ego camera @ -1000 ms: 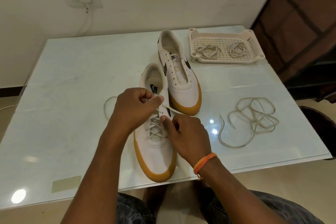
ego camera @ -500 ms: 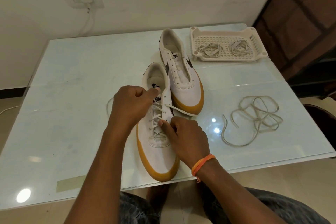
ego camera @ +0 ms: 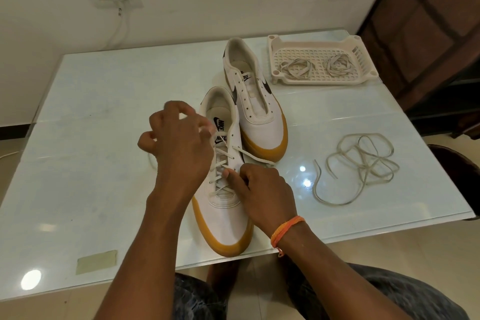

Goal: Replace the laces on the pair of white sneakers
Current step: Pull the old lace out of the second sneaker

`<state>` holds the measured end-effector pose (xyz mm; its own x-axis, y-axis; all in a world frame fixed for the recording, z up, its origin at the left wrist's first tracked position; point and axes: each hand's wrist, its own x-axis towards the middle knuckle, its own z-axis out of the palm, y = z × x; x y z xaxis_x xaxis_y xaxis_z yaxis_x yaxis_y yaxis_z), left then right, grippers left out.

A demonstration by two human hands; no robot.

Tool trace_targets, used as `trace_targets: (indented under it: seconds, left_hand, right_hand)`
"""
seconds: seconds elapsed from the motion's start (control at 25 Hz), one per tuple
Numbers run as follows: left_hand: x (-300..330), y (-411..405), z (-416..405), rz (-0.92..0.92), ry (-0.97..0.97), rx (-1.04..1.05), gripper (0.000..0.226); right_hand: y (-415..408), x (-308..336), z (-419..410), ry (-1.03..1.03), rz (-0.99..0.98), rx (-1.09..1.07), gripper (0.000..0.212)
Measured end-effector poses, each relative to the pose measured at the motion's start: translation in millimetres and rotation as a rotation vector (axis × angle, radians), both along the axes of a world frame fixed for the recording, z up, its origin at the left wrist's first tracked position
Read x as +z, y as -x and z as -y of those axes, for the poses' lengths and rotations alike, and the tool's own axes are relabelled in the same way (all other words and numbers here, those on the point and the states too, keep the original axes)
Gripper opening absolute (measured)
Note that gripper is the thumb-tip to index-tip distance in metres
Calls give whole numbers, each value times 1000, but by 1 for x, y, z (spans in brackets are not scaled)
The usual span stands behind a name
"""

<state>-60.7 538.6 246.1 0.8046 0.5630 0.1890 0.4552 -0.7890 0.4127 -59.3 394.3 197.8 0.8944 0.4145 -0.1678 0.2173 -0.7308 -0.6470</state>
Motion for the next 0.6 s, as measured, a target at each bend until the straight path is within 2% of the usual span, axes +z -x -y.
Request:
trace_targets:
  seconds: [0.12, 0.2, 0.32, 0.36, 0.44, 0.6]
  left_hand:
    - [8, 2, -11, 223, 183, 323, 9]
    - [5, 3, -15, 160, 151, 347, 11]
    - [-1, 4, -12, 32, 67, 84, 42]
    - [-2, 4, -9, 1, 14, -38, 44]
    - [-4, 2, -5, -75, -90, -185, 31]
    - [-11, 2, -5, -152, -174, -254, 19]
  right_hand:
    - [1, -1, 0, -14, 12, -12, 49]
    - [0, -2, 0, -4, 24, -14, 49]
    - [0, -1, 0, -1, 13, -9, 48]
    - [0, -1, 0, -2, 9, -11, 47]
    - [0, -1, 0, -1, 2, -12, 47]
    - [1, -1, -1, 3, 7, -3, 47]
